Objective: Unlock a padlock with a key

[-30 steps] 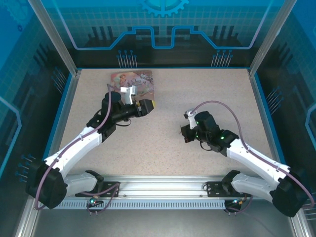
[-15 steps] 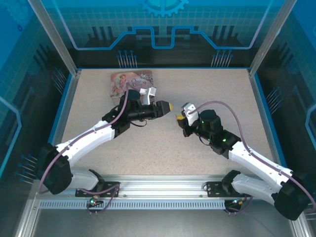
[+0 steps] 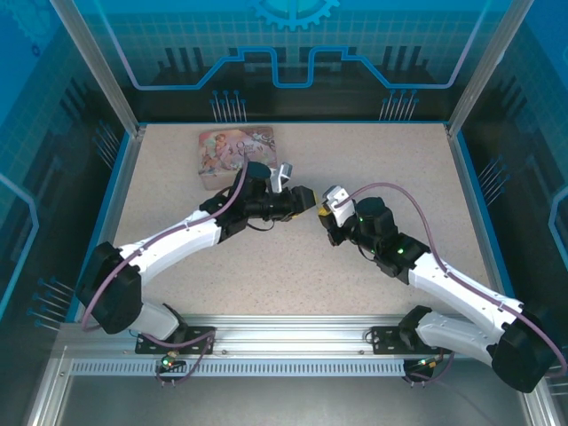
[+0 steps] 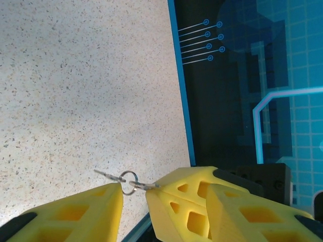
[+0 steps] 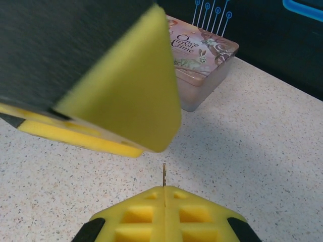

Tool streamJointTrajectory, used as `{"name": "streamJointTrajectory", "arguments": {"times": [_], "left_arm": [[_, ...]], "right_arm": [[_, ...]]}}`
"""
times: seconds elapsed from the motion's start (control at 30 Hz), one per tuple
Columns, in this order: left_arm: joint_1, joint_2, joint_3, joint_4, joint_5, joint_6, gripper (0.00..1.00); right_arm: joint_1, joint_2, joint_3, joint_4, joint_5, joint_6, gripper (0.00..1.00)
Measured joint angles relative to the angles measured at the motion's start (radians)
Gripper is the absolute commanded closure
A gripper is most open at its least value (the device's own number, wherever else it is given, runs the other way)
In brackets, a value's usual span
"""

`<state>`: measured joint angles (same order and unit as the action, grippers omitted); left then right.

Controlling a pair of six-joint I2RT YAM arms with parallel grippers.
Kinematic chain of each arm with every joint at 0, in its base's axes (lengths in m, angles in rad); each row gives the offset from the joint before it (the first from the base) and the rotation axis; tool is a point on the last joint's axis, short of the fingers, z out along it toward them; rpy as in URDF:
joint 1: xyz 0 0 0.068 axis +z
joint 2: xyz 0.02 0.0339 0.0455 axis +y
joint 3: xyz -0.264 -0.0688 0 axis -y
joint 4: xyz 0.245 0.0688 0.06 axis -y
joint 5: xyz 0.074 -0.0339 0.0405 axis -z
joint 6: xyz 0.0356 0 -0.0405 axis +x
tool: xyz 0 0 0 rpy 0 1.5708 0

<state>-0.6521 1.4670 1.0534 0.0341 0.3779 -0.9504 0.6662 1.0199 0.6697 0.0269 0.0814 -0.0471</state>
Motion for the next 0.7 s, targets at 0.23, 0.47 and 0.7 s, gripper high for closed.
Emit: {"name": "streamJointTrajectory", "arguments": {"times": [0.23,0.47,0.7], "left_arm": [[-0.004,0.027,0.000,0.000,-0.006,-0.029,0.55],[-0.012,0.049,0.000,0.016,-0.006,-0.048,0.58],[-0.013,0.053,0.000,0.024,-0.007,-0.059,0.64]], "right_arm": [[0.006,0.003,0.006,-0.008,0.017,-0.016,1.00],[0.010,0.016,0.020,-0.016,0.024,-0.025,1.00],[0.019,0.030,0.024,-0.019,0.035,-0.026,1.00]]}}
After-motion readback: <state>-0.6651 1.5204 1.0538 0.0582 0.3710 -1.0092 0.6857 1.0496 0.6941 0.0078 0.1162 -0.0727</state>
